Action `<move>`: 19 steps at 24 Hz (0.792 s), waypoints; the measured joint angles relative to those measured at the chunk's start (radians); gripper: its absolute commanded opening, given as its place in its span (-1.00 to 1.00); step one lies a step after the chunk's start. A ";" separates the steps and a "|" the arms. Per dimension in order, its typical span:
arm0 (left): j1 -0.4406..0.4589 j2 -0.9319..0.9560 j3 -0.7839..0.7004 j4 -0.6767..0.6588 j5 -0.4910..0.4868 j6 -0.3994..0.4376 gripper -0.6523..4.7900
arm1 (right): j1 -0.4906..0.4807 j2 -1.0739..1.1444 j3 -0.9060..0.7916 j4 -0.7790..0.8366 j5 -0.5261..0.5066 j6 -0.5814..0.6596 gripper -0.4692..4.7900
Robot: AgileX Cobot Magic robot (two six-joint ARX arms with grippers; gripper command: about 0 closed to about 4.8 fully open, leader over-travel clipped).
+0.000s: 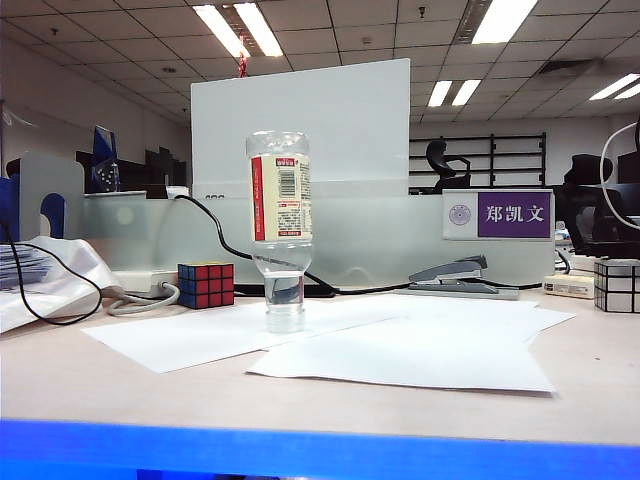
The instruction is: Flip the plastic bottle upside down.
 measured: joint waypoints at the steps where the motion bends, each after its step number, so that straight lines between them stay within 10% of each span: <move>1: 0.000 0.000 0.000 0.000 0.005 0.000 -0.78 | 0.000 -0.045 0.000 -0.031 0.019 -0.004 -0.84; 11: 0.000 0.000 0.000 -0.006 0.030 0.000 -0.78 | 0.000 -0.104 0.034 -0.221 0.075 -0.013 -0.84; 19: 0.000 0.000 0.000 -0.006 0.031 0.000 -0.78 | 0.000 -0.105 -0.119 -0.064 0.187 -0.001 -0.84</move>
